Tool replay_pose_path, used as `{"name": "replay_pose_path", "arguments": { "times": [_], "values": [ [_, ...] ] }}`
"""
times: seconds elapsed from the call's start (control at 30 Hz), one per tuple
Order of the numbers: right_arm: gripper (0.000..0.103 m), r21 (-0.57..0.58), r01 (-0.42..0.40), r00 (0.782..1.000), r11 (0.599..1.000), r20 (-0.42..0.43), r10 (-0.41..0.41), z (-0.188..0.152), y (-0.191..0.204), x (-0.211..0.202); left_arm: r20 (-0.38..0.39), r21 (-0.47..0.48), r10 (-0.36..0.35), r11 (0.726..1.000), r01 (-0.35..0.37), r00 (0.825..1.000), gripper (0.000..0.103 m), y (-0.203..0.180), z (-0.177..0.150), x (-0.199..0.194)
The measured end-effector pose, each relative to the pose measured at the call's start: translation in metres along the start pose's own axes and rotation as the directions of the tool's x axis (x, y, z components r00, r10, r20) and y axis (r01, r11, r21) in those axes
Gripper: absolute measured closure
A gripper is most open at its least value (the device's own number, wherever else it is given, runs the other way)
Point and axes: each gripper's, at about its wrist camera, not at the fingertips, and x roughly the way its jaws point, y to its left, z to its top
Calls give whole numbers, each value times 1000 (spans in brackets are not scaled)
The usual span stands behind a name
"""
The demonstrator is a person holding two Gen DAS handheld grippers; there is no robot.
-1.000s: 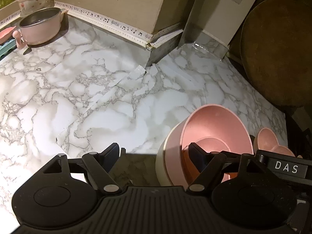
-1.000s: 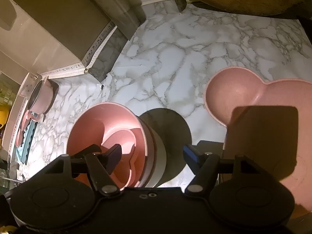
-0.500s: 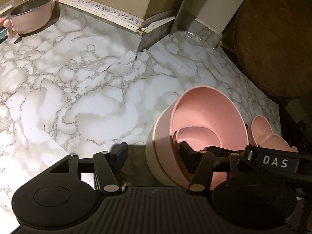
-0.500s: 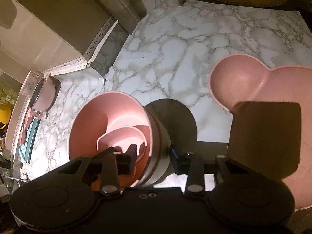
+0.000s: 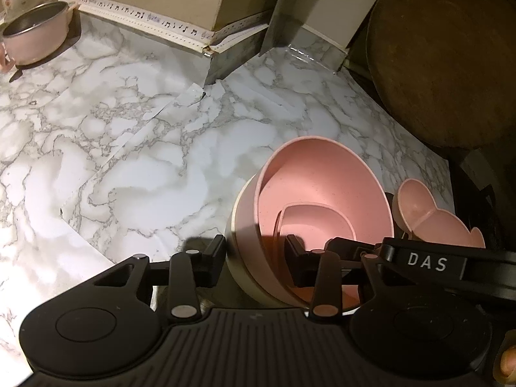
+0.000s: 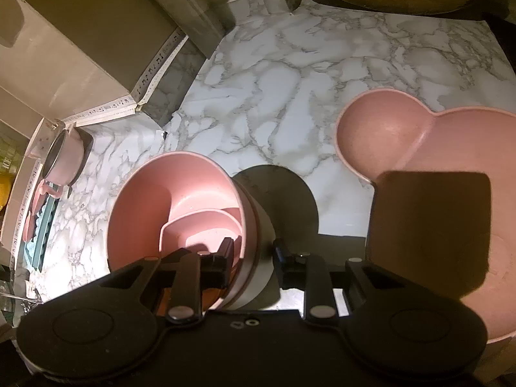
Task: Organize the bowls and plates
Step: 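Lift and carry the nested bowls over the bear-face plate stack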
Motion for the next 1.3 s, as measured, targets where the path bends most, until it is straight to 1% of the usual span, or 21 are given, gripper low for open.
{"name": "replay_pose_path", "arguments": {
  "times": [0.2, 0.4, 0.7, 1.0, 1.3],
  "values": [
    [79, -12, 10, 1000, 1000, 16, -10, -2, 2, -9, 7, 21, -5, 1000, 5, 1000, 64, -6, 0, -10],
    [79, -17, 16, 999, 1000, 38, -15, -5, 5, -26, 18, 50, -18, 999, 18, 1000, 64, -17, 1, -26],
    [79, -19, 27, 994, 999, 110, -25, -4, 3, -64, 20, 124, -50, 991, 47, 999, 64, -45, 1, -48],
    [79, 25, 55, 983, 998, 174, -59, -4, -16, -98, 10, 207, -111, 973, 106, 994, 64, -83, 1, -56],
    [79, 103, 96, 968, 990, 222, -117, -5, -51, -125, -31, 287, -171, 942, 172, 985, 64, -124, -2, -44]
  ]
}}
